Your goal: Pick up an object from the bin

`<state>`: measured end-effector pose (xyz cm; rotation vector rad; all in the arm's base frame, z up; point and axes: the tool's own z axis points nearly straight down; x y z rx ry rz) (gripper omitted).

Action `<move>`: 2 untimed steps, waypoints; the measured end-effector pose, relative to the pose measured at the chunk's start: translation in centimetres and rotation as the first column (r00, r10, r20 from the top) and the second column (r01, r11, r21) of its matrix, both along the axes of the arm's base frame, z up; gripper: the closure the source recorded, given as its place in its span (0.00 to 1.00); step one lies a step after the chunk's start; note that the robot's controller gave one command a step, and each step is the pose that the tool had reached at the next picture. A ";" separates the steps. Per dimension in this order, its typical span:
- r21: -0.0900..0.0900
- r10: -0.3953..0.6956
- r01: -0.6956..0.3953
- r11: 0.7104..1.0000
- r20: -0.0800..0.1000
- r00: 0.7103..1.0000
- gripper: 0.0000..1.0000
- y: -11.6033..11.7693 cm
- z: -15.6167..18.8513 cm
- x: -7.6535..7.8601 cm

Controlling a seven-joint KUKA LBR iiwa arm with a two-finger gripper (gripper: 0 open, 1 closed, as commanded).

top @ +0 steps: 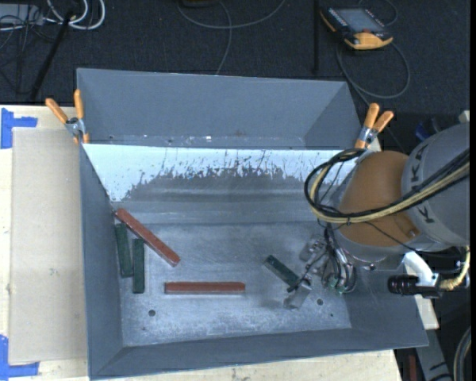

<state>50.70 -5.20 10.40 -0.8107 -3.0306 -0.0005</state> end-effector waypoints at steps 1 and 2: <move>-0.002 0.080 -0.080 0.997 0.003 0.997 0.00 0.1 -3.6 2.1; -0.002 0.083 -0.083 0.997 0.002 0.997 0.00 0.1 -3.7 2.1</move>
Offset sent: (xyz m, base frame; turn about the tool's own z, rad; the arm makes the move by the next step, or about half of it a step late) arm 0.0212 0.0002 -0.0340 -0.0787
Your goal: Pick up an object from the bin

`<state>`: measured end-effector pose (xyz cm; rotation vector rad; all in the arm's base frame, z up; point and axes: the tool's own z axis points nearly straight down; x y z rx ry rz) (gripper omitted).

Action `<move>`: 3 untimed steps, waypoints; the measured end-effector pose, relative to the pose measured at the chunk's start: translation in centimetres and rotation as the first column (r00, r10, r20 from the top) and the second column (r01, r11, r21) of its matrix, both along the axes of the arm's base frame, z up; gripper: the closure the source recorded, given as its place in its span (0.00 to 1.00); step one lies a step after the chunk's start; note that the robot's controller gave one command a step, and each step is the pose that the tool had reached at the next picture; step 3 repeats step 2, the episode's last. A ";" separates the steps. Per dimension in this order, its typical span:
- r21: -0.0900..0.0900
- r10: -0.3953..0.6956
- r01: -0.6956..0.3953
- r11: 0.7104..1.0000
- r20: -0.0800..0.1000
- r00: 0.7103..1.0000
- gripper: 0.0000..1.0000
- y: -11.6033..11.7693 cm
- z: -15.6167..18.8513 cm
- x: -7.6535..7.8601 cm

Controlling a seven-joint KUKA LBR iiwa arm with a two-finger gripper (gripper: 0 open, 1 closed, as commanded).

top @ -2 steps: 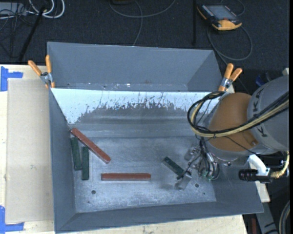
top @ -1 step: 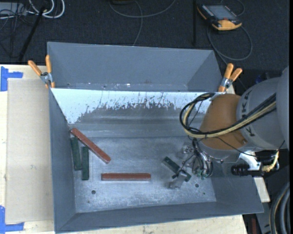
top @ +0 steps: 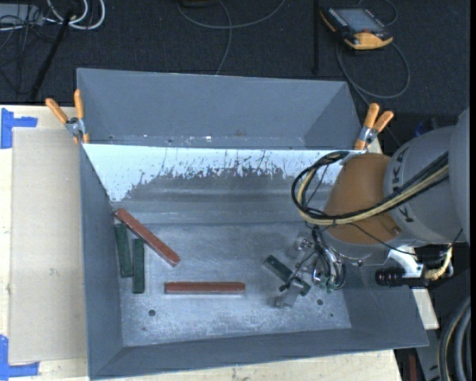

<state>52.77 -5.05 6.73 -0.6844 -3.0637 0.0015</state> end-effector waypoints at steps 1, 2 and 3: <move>0.000 0.001 -0.001 1.000 0.001 1.000 1.00 0.0 0.1 0.0; 0.000 0.005 -0.005 1.000 0.010 1.000 1.00 0.0 11.9 0.2; 0.000 0.005 -0.005 1.000 0.010 1.000 1.00 0.0 11.9 0.2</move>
Offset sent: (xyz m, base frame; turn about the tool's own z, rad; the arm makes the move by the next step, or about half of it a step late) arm 0.0000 0.0000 0.0000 0.0000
